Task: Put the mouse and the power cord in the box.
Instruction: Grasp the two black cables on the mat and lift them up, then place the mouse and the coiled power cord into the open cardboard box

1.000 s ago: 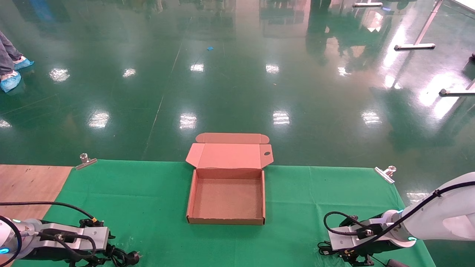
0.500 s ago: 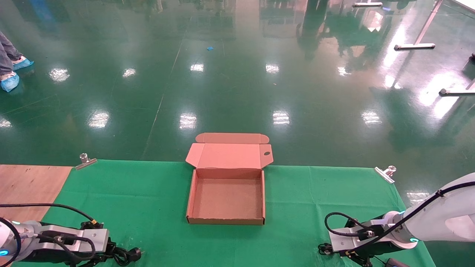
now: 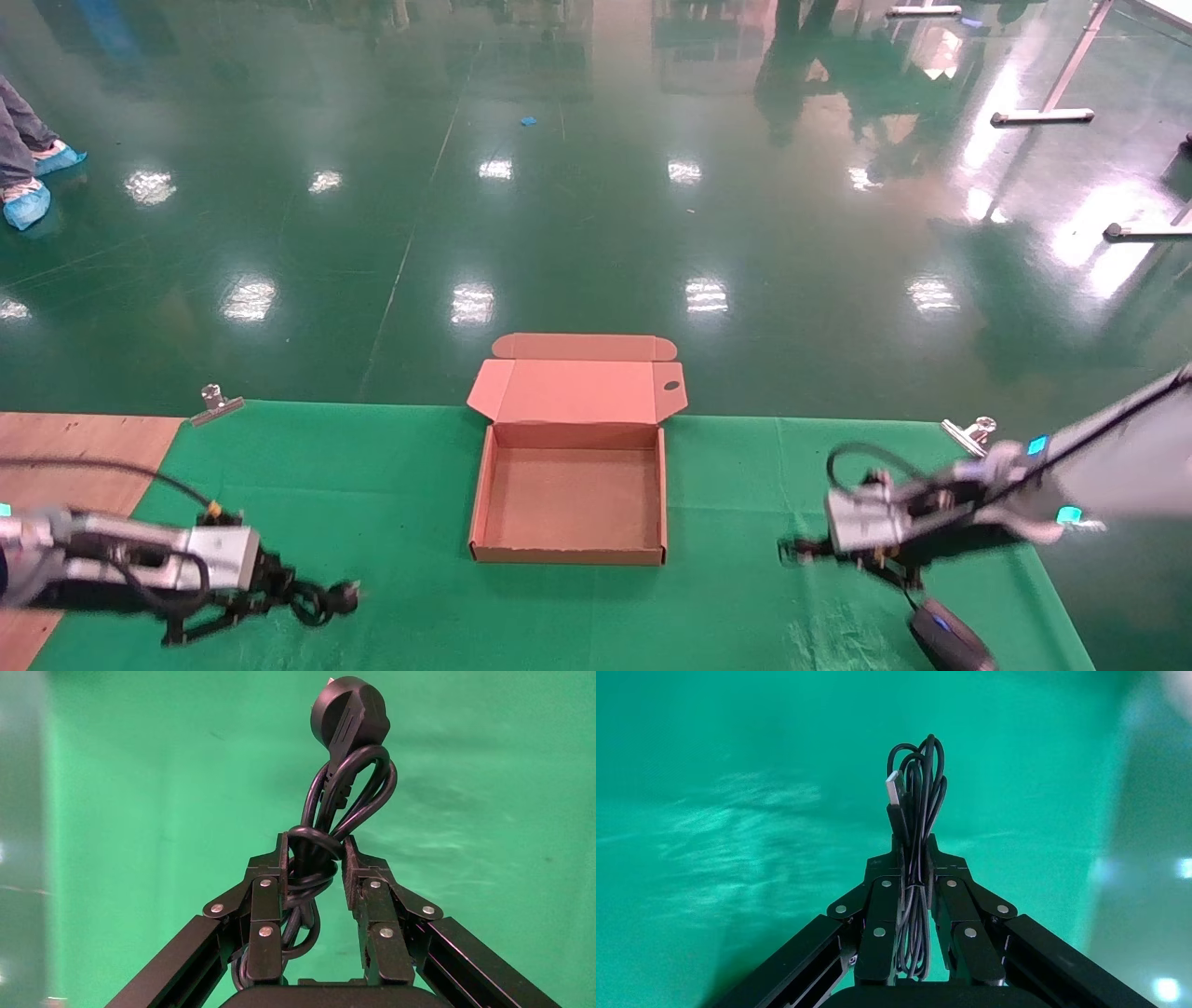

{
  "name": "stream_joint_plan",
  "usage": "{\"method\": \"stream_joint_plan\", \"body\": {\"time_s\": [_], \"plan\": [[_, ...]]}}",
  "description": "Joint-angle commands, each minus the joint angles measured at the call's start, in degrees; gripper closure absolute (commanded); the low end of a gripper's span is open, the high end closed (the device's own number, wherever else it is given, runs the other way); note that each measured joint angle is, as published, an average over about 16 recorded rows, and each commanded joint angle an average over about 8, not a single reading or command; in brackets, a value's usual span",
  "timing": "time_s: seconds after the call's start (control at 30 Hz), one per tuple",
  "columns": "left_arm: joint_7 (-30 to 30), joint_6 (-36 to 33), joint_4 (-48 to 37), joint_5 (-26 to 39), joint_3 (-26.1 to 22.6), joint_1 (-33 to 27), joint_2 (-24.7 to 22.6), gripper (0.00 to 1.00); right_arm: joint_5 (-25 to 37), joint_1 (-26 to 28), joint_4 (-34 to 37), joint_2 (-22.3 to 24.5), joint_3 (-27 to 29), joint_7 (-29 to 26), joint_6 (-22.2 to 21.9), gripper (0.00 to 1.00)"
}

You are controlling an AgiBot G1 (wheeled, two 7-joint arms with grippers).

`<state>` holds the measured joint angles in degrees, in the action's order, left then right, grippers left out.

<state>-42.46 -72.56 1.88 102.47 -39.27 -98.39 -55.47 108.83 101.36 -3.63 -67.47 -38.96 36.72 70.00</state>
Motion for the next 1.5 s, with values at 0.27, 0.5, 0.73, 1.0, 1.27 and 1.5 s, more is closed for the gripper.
{"method": "stream_joint_plan", "body": {"time_s": [0.27, 0.5, 0.73, 1.0, 1.27, 1.5], "plan": [[1.0, -4.3, 2.5, -0.3, 0.2, -6.5, -1.7, 1.00, -1.3, 7.1, -4.3, 0.2, 0.8, -2.2, 6.8, 1.00], [2.5, -3.3, 5.7, -0.4, 0.3, -10.1, -6.3, 1.00, -1.6, 9.5, -9.1, -2.7, 1.2, -7.1, 6.9, 1.00], [4.6, -2.7, 6.9, -1.2, 0.8, -13.4, -10.4, 1.00, -1.3, 11.4, -13.4, -7.0, 1.1, -12.5, 4.7, 1.00], [4.3, -1.4, 5.8, -1.8, 1.3, -14.7, -12.8, 1.00, -1.9, 11.0, -18.1, -10.1, -0.1, -16.0, 3.2, 1.00], [2.1, 1.7, 4.6, -1.8, 1.3, -14.1, -14.7, 1.00, -3.9, 9.5, -22.2, -10.3, -2.8, -18.7, 1.3, 1.00], [1.2, 18.0, 5.7, -0.2, 0.6, -8.5, -19.4, 1.00, -5.8, 9.8, -22.7, -9.4, -4.4, -19.3, 0.7, 1.00]]}}
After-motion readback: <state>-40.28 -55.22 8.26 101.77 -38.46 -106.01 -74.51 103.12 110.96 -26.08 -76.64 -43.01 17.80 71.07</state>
